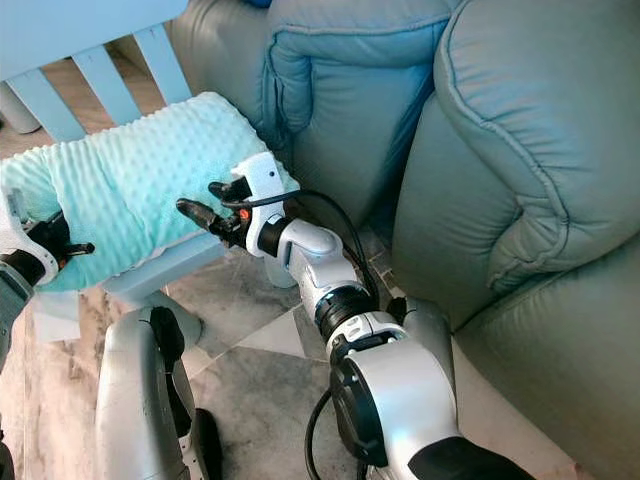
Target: Move the pillow to the sofa
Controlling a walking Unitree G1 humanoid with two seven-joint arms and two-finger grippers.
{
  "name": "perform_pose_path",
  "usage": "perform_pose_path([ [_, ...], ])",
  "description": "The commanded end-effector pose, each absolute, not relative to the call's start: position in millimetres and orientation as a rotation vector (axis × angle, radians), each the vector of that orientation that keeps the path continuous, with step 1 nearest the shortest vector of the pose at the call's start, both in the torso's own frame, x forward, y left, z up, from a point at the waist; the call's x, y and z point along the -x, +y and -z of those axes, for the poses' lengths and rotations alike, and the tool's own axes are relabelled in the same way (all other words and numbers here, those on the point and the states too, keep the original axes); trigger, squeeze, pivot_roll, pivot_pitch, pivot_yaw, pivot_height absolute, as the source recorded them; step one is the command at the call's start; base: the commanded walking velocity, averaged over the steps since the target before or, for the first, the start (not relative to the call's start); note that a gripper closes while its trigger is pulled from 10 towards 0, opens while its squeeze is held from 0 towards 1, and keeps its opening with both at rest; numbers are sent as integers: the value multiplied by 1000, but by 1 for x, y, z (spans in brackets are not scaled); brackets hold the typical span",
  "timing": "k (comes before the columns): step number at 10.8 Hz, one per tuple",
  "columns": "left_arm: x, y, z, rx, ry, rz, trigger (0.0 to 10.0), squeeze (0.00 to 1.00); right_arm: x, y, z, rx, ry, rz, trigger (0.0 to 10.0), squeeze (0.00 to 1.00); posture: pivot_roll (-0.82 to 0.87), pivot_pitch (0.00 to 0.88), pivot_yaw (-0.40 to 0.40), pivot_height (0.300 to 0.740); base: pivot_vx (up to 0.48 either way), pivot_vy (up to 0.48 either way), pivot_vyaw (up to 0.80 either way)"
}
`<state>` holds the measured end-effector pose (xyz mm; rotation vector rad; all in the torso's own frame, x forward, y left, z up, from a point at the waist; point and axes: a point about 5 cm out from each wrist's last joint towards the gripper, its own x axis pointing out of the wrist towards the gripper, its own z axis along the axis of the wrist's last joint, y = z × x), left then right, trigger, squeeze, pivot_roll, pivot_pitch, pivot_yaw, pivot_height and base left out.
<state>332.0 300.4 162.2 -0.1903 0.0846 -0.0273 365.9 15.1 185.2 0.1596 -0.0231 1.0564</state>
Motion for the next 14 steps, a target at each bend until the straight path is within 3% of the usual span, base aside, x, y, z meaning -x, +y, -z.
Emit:
perform_pose_path([
  [1, -329, 298, -157, 179, 116, 39, 0, 0, -349, 40, -171, -219, 20, -1125, 0, 0, 93, 297, 36, 359, 0, 0, 0],
  [9, -321, 298, -151, 171, 146, 47, 0, 0, -339, 53, -167, -309, 70, -1194, 0, 0, 112, 315, 33, 359, 0, 0, 0],
  [14, -308, 279, -127, 149, 180, 58, 0, 0, -347, 17, -142, -217, 60, -1039, 0, 0, 85, 278, 29, 359, 0, 0, 0],
])
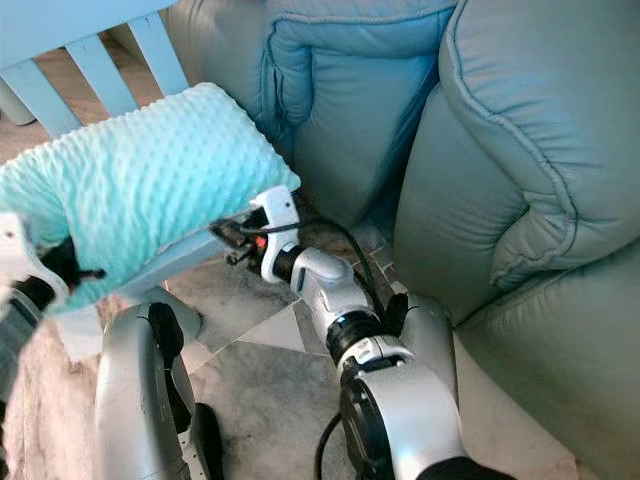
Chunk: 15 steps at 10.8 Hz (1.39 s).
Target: Move the pillow to the sofa
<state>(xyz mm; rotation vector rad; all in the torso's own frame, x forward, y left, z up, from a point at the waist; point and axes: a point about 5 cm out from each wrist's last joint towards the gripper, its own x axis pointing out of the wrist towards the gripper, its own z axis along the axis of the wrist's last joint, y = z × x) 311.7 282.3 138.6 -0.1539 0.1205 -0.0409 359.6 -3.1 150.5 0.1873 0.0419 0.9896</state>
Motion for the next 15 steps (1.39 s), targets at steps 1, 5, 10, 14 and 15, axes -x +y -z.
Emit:
perform_pose_path([
  [1, -308, 275, -125, 127, 157, 51, 0, 0, -354, 5, -148, -196, 18, -984, 0, 0, 73, 253, 19, 359, 0, 0, 0],
  [5, -311, 258, -162, 47, -183, -79, 0, 0, -374, -51, -189, -76, -271, -717, 0, 0, 10, 166, -8, 359, 0, 0, 0],
  [10, -328, 241, -256, -65, -615, -150, 0, 0, -361, -81, -277, 76, -672, -538, 0, 0, -74, 72, -21, 359, 0, 0, 0],
  [14, -331, 234, -306, -107, -812, -182, 0, 0, -349, -99, -319, 105, -811, -427, 0, 0, -102, 26, -4, 359, 0, 0, 0],
  [15, -334, 234, -305, -101, -808, -181, 0, 0, -349, -102, -321, 107, -812, -415, 0, 0, -107, 15, 2, 359, 0, 0, 0],
])
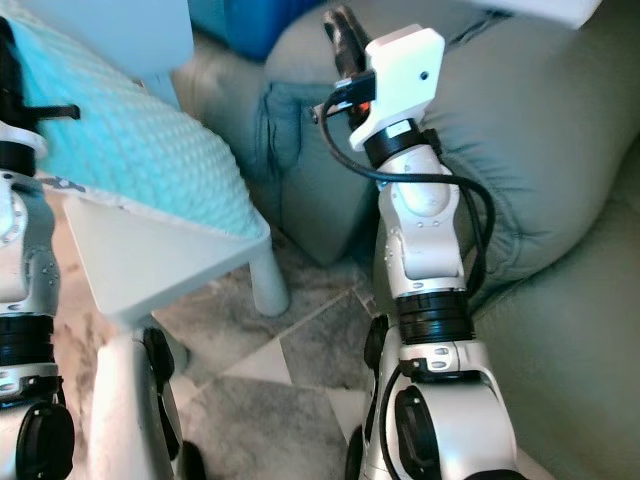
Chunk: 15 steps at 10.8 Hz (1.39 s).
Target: Move the pillow to the sofa
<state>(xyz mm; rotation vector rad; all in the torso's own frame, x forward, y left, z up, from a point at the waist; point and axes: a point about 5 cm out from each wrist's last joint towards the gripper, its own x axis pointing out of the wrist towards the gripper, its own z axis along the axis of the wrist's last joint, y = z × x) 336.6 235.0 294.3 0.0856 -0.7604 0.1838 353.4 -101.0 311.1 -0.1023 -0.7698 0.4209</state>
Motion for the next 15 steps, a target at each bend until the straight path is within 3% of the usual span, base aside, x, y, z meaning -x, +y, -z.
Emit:
perform_pose_path([
  [1, -336, 234, -304, -93, -802, -179, 0, 0, -350, -103, -320, 99, -803, -411, 0, 0, -109, 10, 4, 359, 0, 0, 0],
  [2, -339, 237, -296, -61, -765, -184, 0, 0, -350, -99, -315, 85, -757, -439, 0, 0, -106, 9, 4, 359, 0, 0, 0],
  [3, -344, 244, -281, -51, -687, -205, 0, 0, -355, -94, -302, 68, -666, -459, 4235, 0, -98, 10, 5, 359, 0, 0, 0],
  [4, -345, 252, -258, -39, -583, -232, 0, 0, -357, -91, -291, 36, -614, -470, 10000, 0, -87, 17, 7, 359, 0, 0, 0],
  [5, -343, 266, -219, -59, -426, -271, 0, 0, -360, -90, -273, -68, -526, -491, 10000, 1000, -79, 29, 10, 359, 0, 0, 0],
  [10, -294, 315, -107, -64, 6, -400, 0, 0, -362, -95, -236, -328, -320, -545, 10000, 1000, -37, 88, 34, 359, 0, 0, 0],
  [12, -281, 319, -86, -64, 99, -369, 0, 0, -366, -91, -226, -414, -235, -673, 10000, 1000, -21, 115, 41, 359, 0, 0, 0],
  [15, -285, 309, -89, -96, 76, -254, 0, 0, -380, -69, -210, -481, -15, -928, 10000, 1000, 28, 159, 37, 359, 0, 0, 0],
])
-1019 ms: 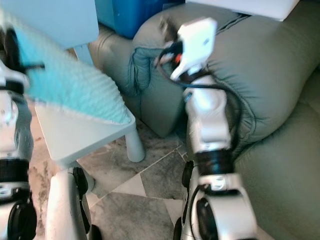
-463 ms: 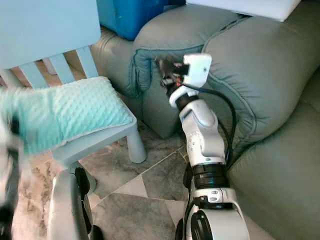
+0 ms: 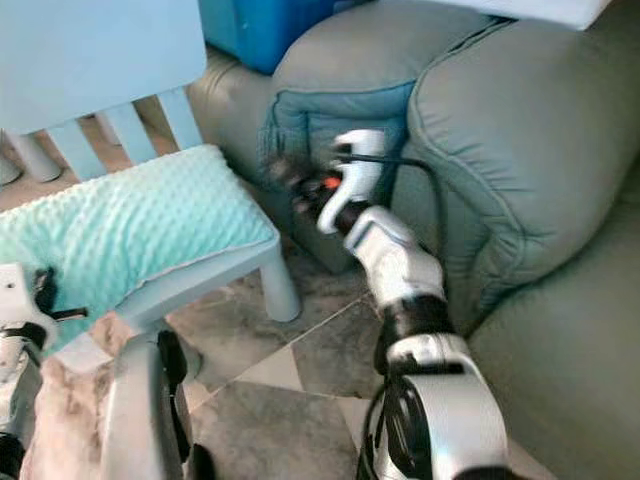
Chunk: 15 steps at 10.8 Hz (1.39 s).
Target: Move the pillow to the sofa
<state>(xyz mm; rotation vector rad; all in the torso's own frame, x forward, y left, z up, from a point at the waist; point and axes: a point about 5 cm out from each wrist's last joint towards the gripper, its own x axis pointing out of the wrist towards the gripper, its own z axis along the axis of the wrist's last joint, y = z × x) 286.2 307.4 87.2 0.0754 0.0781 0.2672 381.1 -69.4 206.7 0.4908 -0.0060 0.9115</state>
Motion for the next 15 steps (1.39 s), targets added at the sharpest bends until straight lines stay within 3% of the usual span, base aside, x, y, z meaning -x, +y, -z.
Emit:
perform_pose_path([
  [1, -288, 306, -91, -97, 66, -228, 0, 0, -383, -62, -211, -494, 15, -963, 10000, 1000, 39, 173, 32, 359, 0, 0, 0],
  [3, -293, 300, -95, -91, 48, -201, 0, 0, -386, -47, -215, -513, 68, -1031, 10000, 1000, 50, 192, 27, 359, 0, 0, 0],
  [5, -293, 297, -101, -103, 28, -165, 0, 0, -388, -32, -212, -270, 136, -1031, 10000, 1000, 69, 212, 31, 359, 0, 0, 0],
  [9, -287, 294, -109, -95, -8, -134, 0, 0, -393, -30, -183, -114, 198, -743, 10000, 1000, 131, 239, 34, 359, 0, 0, 0],
  [10, -284, 292, -112, -95, -15, -125, 0, 0, -389, -21, -176, -194, 220, -733, 10000, 925, 156, 247, 37, 359, 0, 0, 0],
  [12, -280, 294, -113, -97, -14, -124, 0, 0, -382, -5, -171, -280, 236, -760, 10000, 969, 180, 255, 42, 359, 0, 0, 0],
  [13, -276, 296, -114, -101, -11, -123, 0, 0, -377, 8, -172, -311, 236, -799, 10000, 0, 191, 262, 46, 359, 0, 0, 0],
  [15, -274, 296, -113, -97, 3, -117, 0, 0, -367, 25, -163, -291, 309, -858, 10000, 0, 197, 271, 42, 359, 0, 0, 0],
])
